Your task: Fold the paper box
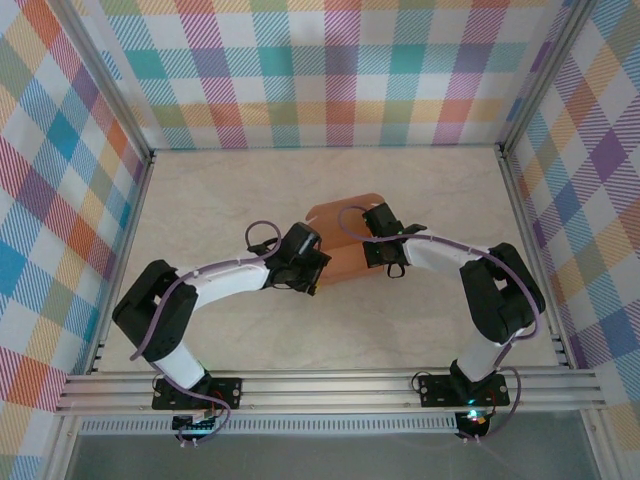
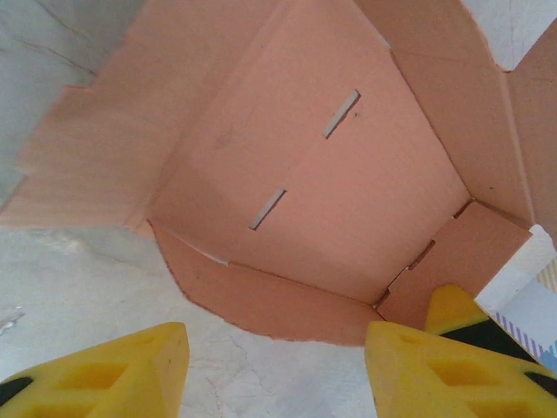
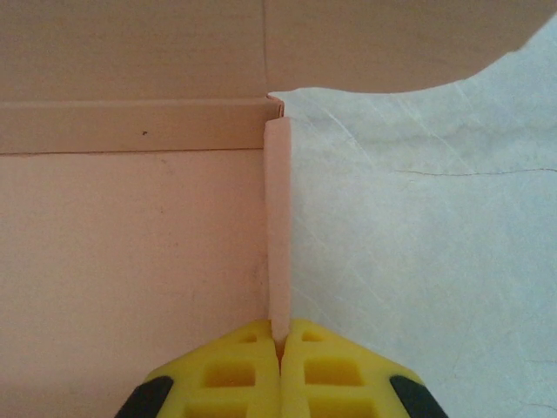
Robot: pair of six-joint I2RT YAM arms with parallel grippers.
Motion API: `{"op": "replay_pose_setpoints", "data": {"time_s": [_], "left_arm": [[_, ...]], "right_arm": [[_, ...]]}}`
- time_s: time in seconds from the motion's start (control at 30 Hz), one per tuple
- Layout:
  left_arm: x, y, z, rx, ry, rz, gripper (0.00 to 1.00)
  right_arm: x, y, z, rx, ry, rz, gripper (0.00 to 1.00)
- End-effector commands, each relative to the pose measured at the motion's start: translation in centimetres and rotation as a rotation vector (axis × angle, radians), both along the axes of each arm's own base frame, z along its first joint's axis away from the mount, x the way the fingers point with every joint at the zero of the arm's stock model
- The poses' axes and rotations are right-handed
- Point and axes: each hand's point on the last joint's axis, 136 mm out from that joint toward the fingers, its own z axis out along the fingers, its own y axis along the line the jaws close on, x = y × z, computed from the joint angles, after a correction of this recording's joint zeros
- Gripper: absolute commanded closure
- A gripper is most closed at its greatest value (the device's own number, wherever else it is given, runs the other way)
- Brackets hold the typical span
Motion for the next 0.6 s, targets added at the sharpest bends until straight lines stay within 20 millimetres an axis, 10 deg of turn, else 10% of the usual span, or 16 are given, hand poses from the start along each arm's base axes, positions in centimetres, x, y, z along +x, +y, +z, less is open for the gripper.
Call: {"op": "replay_pose_setpoints", "data": {"time_s": [0.0, 0.57], "left_arm": [[0.0, -1.0, -0.2, -0.016, 0.02, -0.009, 0.45], [1.0, -2.8, -1.5, 0.04, 0.02, -0.158, 0.59]], "right_arm": [[-0.4, -0.4, 0.7, 0.02, -0.009, -0.01, 1.0], [-0.9, -0.1, 0.8, 0.026, -0.007, 0.055, 1.0]]}}
